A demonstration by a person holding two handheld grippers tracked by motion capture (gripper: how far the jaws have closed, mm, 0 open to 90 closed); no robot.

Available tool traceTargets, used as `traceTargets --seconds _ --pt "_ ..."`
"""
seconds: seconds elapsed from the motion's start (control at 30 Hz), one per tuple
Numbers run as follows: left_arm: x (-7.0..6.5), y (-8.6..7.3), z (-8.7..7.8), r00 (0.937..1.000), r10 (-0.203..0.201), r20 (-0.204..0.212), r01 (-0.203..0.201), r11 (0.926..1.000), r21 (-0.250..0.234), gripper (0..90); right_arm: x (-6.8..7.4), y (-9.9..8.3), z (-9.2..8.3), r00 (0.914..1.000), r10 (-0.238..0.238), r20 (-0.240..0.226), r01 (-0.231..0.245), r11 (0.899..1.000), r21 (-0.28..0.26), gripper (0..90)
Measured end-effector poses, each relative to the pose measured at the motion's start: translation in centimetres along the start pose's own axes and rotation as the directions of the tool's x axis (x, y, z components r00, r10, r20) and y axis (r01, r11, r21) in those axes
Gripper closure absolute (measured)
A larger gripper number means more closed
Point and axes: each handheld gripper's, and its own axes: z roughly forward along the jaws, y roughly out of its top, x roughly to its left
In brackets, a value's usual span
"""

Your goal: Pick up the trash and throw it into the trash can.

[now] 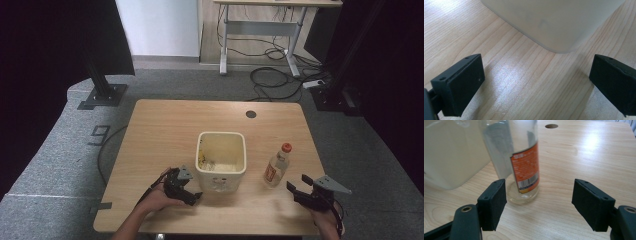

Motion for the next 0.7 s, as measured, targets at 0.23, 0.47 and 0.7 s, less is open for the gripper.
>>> traceTargets --seconds 0.23,0.47,0.7 --pt "-0.02 -0.01 0.0 1.0 -0.002 -0.001 0.002 1.0 -0.001 0.0 -0.63 -0.29 0.12 0.9996 0.007 0.028 -0.007 1.0 0.01 27.7" --pt "-0.02 -0.01 0.0 1.0 -0.002 -0.001 0.002 1.0 0.0 0.0 -0.66 -0.32 0.4 0.9995 0.013 0.03 -0.013 1.0 0.016 28.0" --pt "-0.02 -0.01 0.0 1.0 -0.002 -0.001 0.002 1.0 -0.001 0.0 -0.2 -0.11 0.7 0.9996 -0.003 0.027 0.003 1.0 0.022 28.8"
